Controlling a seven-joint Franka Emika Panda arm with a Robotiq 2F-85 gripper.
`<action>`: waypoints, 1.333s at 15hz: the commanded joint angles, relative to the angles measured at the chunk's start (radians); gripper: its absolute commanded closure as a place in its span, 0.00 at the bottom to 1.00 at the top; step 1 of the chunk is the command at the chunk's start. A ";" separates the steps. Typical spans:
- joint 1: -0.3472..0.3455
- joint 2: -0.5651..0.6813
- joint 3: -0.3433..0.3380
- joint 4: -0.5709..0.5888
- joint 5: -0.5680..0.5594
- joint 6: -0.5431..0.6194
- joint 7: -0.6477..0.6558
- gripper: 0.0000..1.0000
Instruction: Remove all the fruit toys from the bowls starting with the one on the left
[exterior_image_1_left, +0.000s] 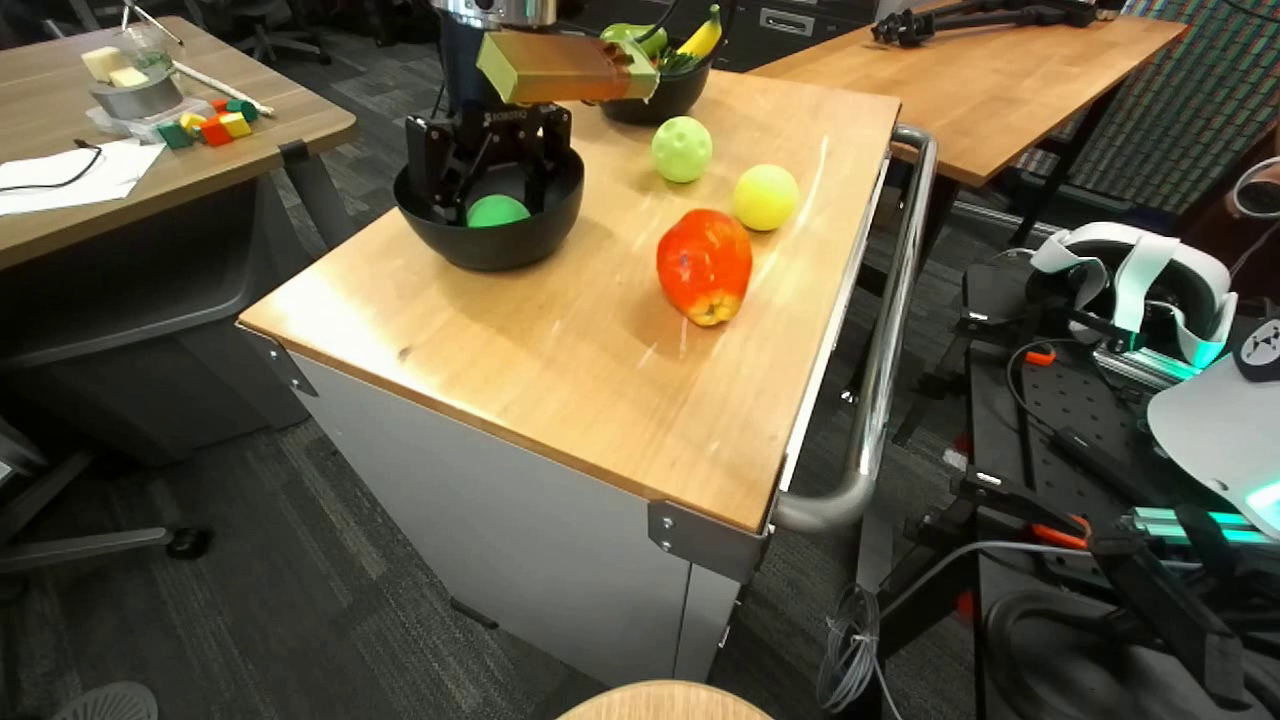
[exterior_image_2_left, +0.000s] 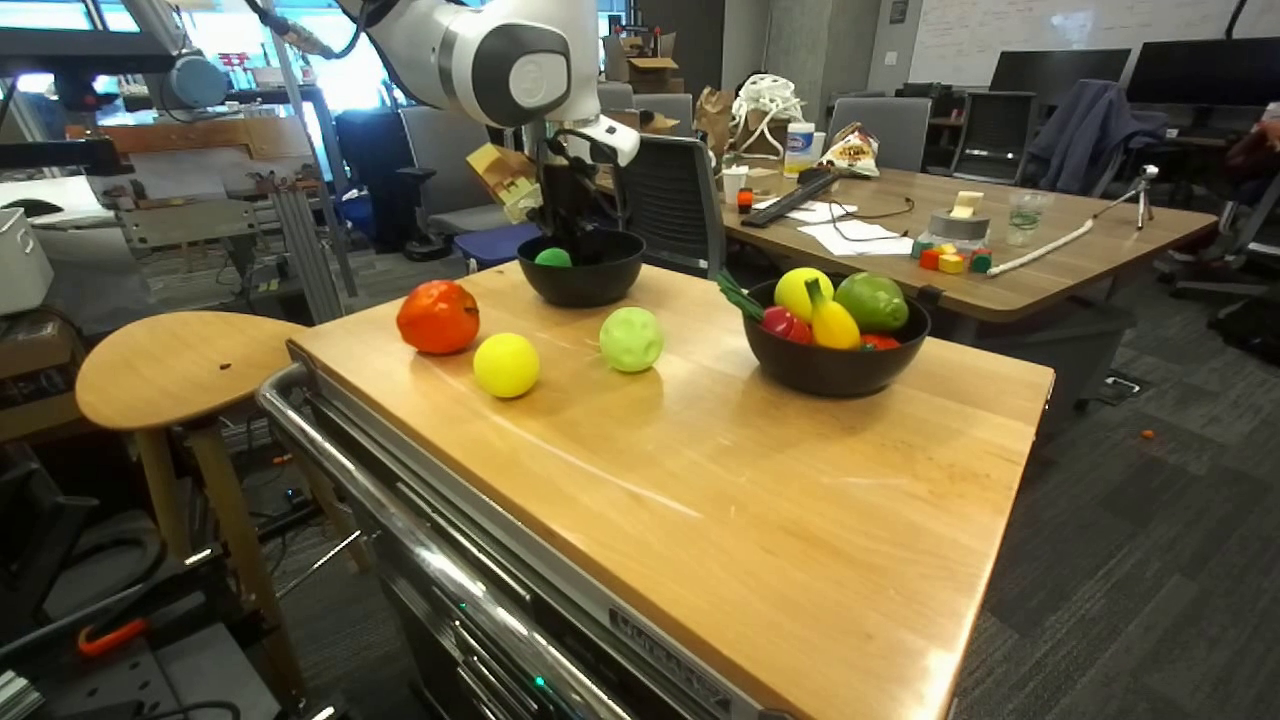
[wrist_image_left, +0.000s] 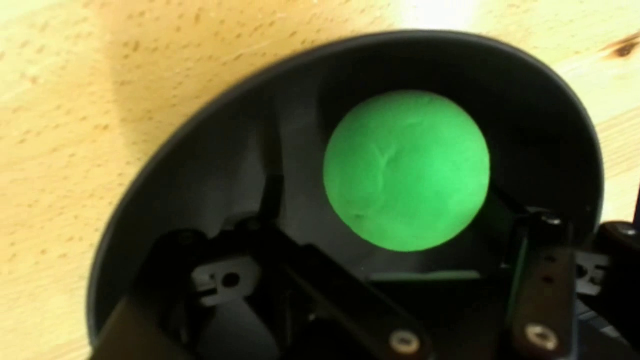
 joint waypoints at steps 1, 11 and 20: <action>0.019 -0.010 -0.022 -0.003 -0.026 -0.012 0.026 0.44; -0.025 -0.229 0.010 -0.079 0.041 -0.079 -0.049 0.79; -0.138 -0.536 -0.088 -0.261 0.029 -0.222 -0.174 0.79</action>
